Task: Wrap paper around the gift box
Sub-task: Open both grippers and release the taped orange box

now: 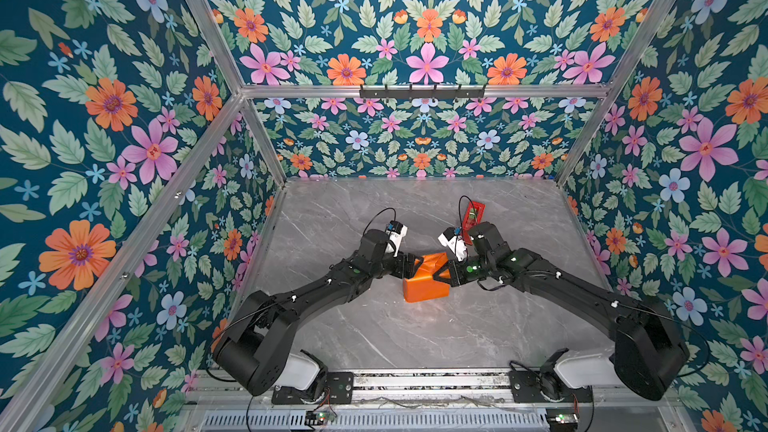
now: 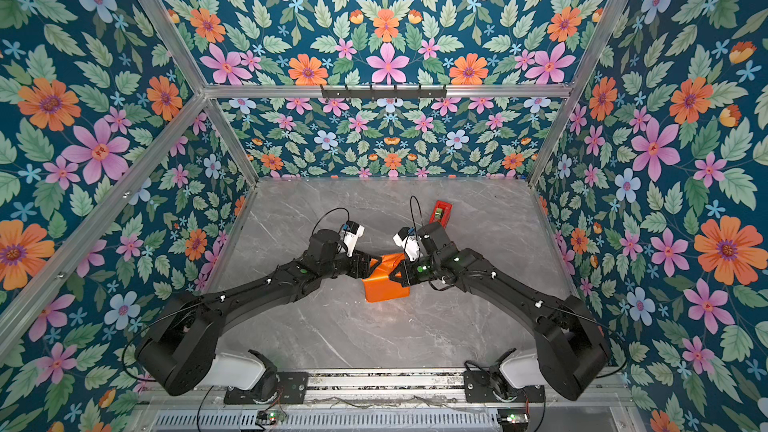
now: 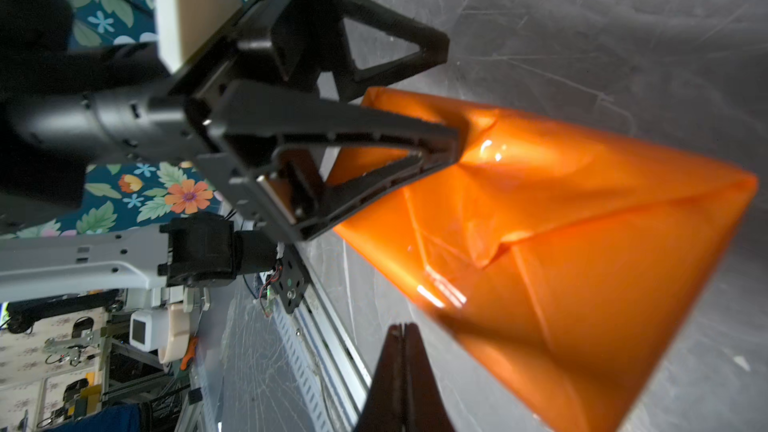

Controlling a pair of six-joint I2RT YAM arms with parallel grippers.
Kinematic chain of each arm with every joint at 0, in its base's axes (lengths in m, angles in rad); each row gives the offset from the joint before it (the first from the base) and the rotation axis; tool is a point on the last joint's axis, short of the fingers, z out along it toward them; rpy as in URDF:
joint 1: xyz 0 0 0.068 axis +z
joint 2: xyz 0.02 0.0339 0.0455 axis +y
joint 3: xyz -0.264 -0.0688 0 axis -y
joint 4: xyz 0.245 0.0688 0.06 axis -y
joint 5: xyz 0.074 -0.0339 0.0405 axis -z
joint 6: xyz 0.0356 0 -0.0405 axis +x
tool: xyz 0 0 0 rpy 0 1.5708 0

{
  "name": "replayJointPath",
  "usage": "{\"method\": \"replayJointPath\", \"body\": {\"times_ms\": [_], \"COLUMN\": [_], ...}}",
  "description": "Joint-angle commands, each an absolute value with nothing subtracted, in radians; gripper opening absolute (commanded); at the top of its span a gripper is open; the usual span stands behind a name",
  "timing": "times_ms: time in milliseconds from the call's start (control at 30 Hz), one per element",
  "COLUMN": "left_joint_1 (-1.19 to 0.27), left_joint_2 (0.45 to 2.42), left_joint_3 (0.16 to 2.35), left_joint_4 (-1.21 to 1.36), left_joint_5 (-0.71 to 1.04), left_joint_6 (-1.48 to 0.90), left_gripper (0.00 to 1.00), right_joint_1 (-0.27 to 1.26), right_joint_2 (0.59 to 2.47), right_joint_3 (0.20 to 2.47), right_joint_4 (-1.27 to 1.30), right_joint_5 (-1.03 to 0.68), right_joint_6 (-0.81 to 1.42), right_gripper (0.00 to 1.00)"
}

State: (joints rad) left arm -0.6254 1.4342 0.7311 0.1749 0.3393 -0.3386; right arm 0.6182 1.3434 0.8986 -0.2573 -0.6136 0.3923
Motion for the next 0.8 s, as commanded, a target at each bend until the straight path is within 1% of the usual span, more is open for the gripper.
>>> {"method": "replayJointPath", "body": {"times_ms": [0, 67, 233, 433, 633, 700, 767], "left_joint_1": [-0.626, -0.626, -0.626, -0.615, -0.521, -0.494, -0.475], "left_joint_2": [1.447, 1.445, 1.421, 1.359, 1.28, 1.248, 1.216], "left_joint_3": [0.746, 0.768, 0.838, 0.887, 0.846, 0.816, 0.787], "left_joint_4": [0.022, 0.03, 0.058, 0.071, 0.075, 0.09, 0.101], "left_joint_5": [0.311, 0.314, 0.313, 0.254, 0.225, 0.21, 0.189], "left_joint_6": [-0.313, -0.321, -0.354, -0.354, -0.386, -0.396, -0.402], "left_gripper": [0.8, 0.81, 0.84, 0.86, 0.86, 0.86, 0.86], "right_joint_1": [0.618, 0.63, 0.689, 0.715, 0.703, 0.685, 0.659], "right_joint_2": [1.283, 1.275, 1.321, 1.423, 1.51, 1.548, 1.572], "right_joint_3": [0.861, 0.831, 0.772, 0.804, 0.934, 0.995, 1.04], "right_joint_4": [-0.274, -0.256, -0.111, 0.026, -0.009, -0.049, -0.081], "right_joint_5": [-0.639, -0.614, -0.512, -0.433, -0.321, -0.299, -0.312], "right_joint_6": [0.351, 0.341, 0.343, 0.393, 0.397, 0.4, 0.405], "right_gripper": [0.04, 0.04, 0.04, 0.03, 0.02, 0.02, 0.03]}}
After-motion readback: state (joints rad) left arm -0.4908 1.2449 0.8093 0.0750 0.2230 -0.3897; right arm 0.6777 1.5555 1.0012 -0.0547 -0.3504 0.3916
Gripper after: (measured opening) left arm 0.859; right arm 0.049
